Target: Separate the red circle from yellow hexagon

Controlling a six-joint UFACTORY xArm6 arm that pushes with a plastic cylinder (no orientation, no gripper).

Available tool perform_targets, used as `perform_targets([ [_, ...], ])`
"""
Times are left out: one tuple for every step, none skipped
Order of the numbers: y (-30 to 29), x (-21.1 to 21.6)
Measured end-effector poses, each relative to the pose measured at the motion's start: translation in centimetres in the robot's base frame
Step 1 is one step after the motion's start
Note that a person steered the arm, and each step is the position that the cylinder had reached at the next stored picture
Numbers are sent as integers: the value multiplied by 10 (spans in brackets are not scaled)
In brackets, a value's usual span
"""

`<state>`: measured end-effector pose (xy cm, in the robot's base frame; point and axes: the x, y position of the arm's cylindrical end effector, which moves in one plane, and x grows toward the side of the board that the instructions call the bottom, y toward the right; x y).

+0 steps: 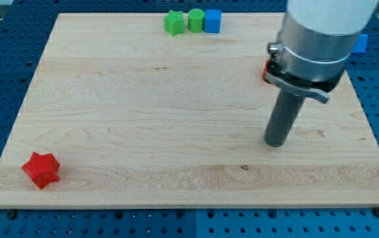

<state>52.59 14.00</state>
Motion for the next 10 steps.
perform_targets([
  [36, 0],
  [63, -3],
  [68, -47],
  [72, -99],
  [78, -110],
  [78, -150],
  [50, -163],
  [32, -163],
  [10, -162],
  [5, -156],
])
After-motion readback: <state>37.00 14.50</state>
